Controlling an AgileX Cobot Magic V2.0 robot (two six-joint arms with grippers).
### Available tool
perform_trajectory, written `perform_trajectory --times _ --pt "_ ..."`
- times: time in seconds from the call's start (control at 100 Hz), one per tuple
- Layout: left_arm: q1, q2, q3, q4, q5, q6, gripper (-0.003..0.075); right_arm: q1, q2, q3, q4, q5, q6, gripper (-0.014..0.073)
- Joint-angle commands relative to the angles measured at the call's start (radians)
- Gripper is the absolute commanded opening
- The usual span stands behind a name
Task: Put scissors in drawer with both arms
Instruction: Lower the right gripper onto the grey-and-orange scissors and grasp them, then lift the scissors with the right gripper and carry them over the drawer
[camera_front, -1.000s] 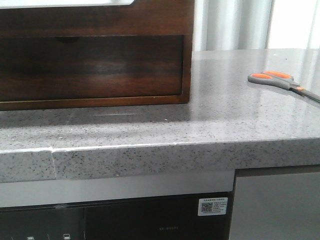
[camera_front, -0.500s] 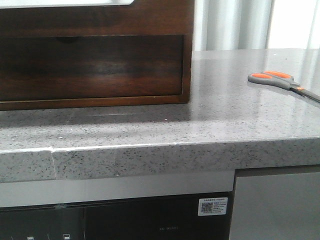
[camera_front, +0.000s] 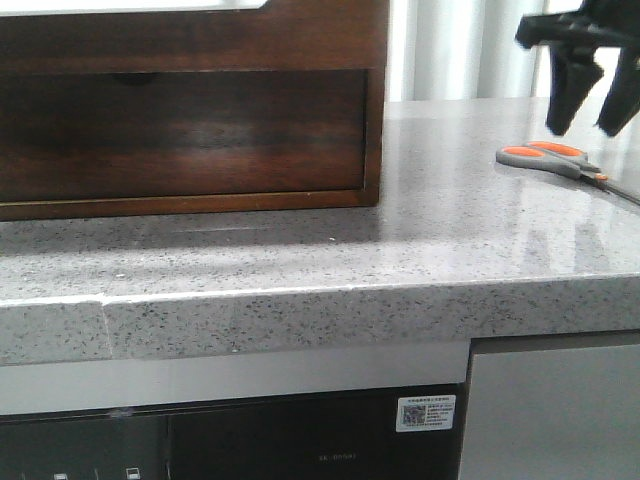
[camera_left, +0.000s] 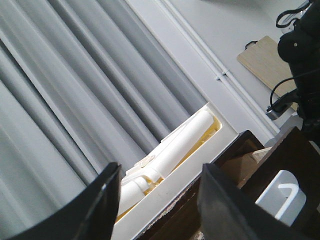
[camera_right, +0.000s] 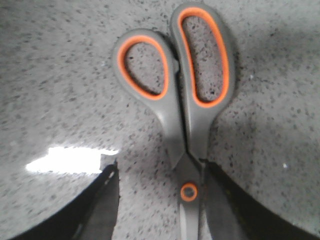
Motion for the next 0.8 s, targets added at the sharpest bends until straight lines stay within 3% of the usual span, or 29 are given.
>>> perform_trajectory --times 0.0,0.68,0.79 --pt "-0.002 0.009 -0.027 -0.057 -0.022 -0.015 0.0335 0.001 -0.005 -0.067 -0.025 0.02 -0.016 0.0332" --pt "-0.002 0.009 -0.027 -0.057 -0.022 -0.015 0.0335 0.001 0.071 -0.076 -0.06 0.043 -0.016 0.0328" --pt "-0.002 0.009 -0.027 -0.057 -0.022 -0.015 0.0335 0.001 0.071 -0.076 -0.06 0.045 -0.016 0.0246"
